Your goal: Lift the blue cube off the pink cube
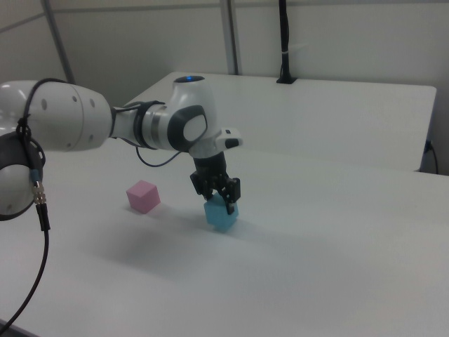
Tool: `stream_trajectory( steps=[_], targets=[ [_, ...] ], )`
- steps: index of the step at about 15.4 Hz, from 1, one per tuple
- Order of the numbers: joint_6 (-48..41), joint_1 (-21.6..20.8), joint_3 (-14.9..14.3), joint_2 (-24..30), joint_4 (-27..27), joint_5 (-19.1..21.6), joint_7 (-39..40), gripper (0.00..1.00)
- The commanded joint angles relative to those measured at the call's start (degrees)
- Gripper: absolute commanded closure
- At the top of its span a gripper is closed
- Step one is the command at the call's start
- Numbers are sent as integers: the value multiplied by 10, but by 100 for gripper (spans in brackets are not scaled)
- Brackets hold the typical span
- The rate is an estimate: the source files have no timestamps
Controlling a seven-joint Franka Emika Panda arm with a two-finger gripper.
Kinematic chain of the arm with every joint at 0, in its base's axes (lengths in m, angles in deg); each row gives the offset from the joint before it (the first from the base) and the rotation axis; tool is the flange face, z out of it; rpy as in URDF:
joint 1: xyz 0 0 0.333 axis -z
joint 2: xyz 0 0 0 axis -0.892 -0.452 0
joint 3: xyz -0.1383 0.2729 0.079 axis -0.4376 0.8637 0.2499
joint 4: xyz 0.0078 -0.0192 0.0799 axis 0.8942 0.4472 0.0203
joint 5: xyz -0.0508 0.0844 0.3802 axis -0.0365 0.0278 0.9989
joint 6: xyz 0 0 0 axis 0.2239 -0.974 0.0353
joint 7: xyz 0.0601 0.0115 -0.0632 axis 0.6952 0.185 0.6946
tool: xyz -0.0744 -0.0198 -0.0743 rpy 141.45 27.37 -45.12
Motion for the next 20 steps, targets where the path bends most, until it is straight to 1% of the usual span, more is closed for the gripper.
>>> stream_trajectory(
  steps=[1, 4, 5, 6, 7, 9, 10, 13, 14, 15, 17, 19, 20],
  targets=[
    [7, 7, 1, 10, 7, -8, 11, 0],
    [-1, 3, 1, 39, 8, -7, 9, 0],
    [-17, 0, 3, 54, 8, -6, 3, 0],
    [-46, -3, 7, 75, 6, -5, 0, 0],
    [-92, -16, 8, 116, 4, -2, -1, 0],
    [-151, -30, 8, 172, 5, 3, -4, 0],
    [-178, -30, 9, 196, 5, 12, -3, 0],
    [-233, -32, 9, 254, 10, 60, -2, 0],
    [-245, -34, 10, 262, 12, 63, -2, 0],
    [-255, -45, 10, 268, 12, 63, -2, 0],
    [-263, -63, 8, 273, 13, 63, -3, 0],
    [-263, -72, 8, 273, 13, 63, -4, 0],
    [-265, -95, -3, 275, 16, 62, -5, 0]
  ],
)
